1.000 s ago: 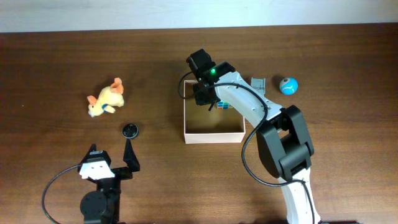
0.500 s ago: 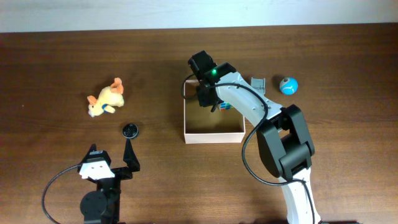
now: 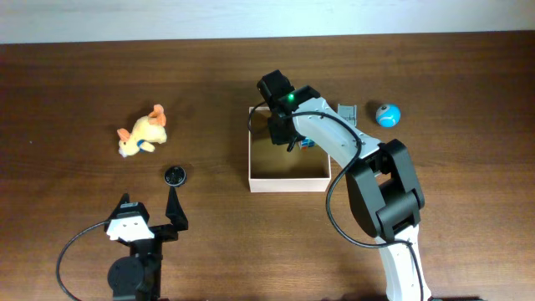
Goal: Pack container
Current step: 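Lower the cube into the box and open the right gripper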
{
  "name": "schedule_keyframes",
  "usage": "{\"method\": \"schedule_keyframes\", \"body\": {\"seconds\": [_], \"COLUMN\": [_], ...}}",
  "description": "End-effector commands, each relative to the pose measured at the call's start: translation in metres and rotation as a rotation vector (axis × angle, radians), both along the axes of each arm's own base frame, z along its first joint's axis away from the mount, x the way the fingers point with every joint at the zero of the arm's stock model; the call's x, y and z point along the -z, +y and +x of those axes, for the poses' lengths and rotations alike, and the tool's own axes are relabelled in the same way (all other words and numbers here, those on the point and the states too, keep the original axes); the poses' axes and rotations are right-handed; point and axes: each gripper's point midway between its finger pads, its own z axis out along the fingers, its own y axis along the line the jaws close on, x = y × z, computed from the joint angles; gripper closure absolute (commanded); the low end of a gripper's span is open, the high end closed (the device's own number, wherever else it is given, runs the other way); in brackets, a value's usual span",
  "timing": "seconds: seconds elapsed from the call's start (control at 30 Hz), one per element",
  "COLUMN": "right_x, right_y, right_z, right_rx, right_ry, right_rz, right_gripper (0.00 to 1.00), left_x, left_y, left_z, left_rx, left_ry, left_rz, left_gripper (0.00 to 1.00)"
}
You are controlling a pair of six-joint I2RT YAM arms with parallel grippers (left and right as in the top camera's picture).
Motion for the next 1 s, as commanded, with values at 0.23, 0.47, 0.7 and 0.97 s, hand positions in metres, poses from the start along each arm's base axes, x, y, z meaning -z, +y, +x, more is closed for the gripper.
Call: {"method": "schedule_keyframes", "body": {"seconds": [0.23,0.47,0.7,0.97], "right_x": [0.004,0.004,0.003,0.003], "right_y": [0.001,0.000,-0.010,-0.021], "right_z": [0.016,0.019,0.025,0.030], "right_rx": [-0.076,-0.086,-0.101,-0.098], "right_ry": [-0.055,-0.062,-0.066,-0.067], "right_rz": [-0.019,-0.020,-0.031,-0.037], "right_gripper": [0.85,0.86,0.85,0.86], "left_x": [0.002,0.002,0.002,0.002], "left_y": [-0.001,-0.001,0.000,0.000], "left_z": [0.000,0.000,0.000,0.000], "left_rx": [0.007,0.007,0.007,0.007], "left_ry": [0.009,0.009,0.009,0.009], "left_rz": [0.015,0.015,0.015,0.015], "left_gripper": [0.01,0.01,0.01,0.01]}}
